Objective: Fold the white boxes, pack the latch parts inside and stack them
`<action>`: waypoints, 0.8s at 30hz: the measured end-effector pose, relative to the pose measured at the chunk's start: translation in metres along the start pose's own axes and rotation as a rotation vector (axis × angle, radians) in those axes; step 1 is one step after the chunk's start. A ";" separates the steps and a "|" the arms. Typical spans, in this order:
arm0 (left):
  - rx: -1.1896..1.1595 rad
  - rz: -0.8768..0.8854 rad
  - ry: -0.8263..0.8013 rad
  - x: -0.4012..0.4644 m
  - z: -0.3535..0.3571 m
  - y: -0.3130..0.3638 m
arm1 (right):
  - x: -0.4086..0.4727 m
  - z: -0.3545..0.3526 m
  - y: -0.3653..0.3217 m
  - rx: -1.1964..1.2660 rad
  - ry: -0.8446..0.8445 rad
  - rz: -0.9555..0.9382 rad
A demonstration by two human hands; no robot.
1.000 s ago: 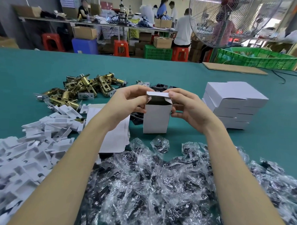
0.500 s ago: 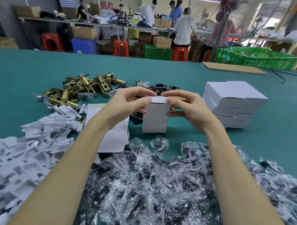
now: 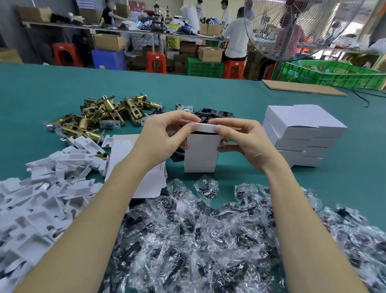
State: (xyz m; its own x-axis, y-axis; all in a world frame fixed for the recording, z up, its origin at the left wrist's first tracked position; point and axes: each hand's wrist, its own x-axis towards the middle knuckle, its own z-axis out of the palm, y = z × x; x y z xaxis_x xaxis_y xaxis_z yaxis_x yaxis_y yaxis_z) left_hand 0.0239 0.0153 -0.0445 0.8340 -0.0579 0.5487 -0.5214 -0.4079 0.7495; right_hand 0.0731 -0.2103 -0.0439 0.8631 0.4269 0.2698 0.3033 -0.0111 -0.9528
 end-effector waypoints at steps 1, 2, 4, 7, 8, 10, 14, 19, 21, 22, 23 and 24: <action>0.036 0.021 0.005 0.000 0.000 -0.001 | 0.000 0.000 0.000 0.021 0.000 0.009; 0.066 0.035 0.007 0.000 -0.001 -0.002 | 0.000 0.000 0.001 0.042 0.000 0.019; 0.079 0.038 0.003 0.000 -0.001 -0.004 | -0.001 0.000 0.002 0.068 -0.003 0.038; 0.062 0.024 -0.020 -0.001 -0.003 -0.006 | -0.001 0.000 0.003 0.085 -0.022 0.053; 0.067 0.016 -0.028 -0.001 -0.002 -0.006 | -0.001 0.001 0.003 0.092 -0.026 0.058; 0.077 0.009 -0.034 -0.001 -0.001 -0.006 | -0.001 0.000 0.004 0.094 -0.029 0.064; 0.078 0.029 -0.046 0.000 0.002 -0.006 | -0.003 -0.004 0.004 0.041 -0.074 0.068; 0.059 0.084 -0.063 -0.001 0.007 -0.006 | -0.005 -0.007 0.003 -0.004 -0.094 0.084; 0.043 0.070 -0.061 -0.001 0.007 -0.007 | -0.005 -0.007 0.004 0.001 -0.091 0.090; 0.040 0.068 -0.065 -0.001 0.007 -0.008 | -0.005 -0.006 0.005 0.005 -0.088 0.094; 0.032 0.063 -0.073 -0.001 0.006 -0.008 | -0.005 -0.006 0.005 0.007 -0.087 0.100; 0.021 0.052 -0.079 -0.001 0.006 -0.009 | -0.006 -0.006 0.006 0.005 -0.089 0.106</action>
State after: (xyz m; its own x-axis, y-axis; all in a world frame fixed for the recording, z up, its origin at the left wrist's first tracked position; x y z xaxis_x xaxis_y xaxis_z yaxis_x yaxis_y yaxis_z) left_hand 0.0287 0.0132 -0.0538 0.8178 -0.1509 0.5554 -0.5615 -0.4211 0.7123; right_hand 0.0722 -0.2179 -0.0501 0.8508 0.5022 0.1548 0.2107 -0.0562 -0.9759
